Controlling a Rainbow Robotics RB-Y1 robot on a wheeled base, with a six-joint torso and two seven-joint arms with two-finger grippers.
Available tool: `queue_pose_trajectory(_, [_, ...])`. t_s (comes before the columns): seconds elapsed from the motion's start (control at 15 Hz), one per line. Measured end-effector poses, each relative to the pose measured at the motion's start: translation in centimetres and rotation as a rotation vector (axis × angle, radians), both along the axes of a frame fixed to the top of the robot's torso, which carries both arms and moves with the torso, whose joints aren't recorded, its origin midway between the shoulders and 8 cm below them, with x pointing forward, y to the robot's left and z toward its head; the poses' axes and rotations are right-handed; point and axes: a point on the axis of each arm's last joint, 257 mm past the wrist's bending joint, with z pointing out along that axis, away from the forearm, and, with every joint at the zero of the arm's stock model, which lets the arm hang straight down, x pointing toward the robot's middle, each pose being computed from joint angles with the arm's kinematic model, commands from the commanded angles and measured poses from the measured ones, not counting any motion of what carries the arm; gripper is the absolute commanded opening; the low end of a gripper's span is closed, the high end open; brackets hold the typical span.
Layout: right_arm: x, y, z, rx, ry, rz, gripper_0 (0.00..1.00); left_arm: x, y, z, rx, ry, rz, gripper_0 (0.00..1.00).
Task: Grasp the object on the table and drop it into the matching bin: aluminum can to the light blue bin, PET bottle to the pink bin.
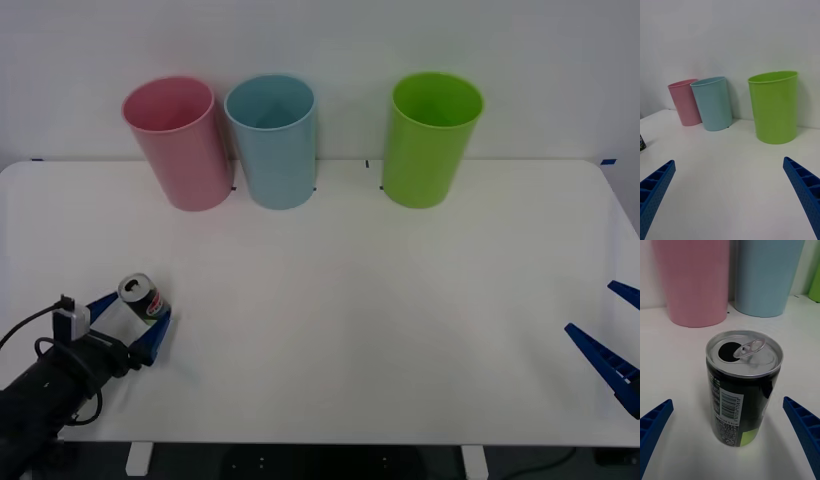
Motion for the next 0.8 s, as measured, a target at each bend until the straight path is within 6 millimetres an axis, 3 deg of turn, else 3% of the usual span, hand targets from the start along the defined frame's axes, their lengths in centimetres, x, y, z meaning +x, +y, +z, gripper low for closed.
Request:
queue_pose_trajectory(0.4, [0.0, 0.0, 0.0, 0.0, 0.0, 0.0, 1.0, 2.3, -1.6, 0.3, -0.026, -0.01, -0.013, 1.0])
queue_pose_trajectory(0.8, [0.0, 0.0, 0.0, 0.0, 0.0, 0.0, 1.0, 2.6, -2.2, 0.4, -0.037, -0.015, -0.008, 1.0])
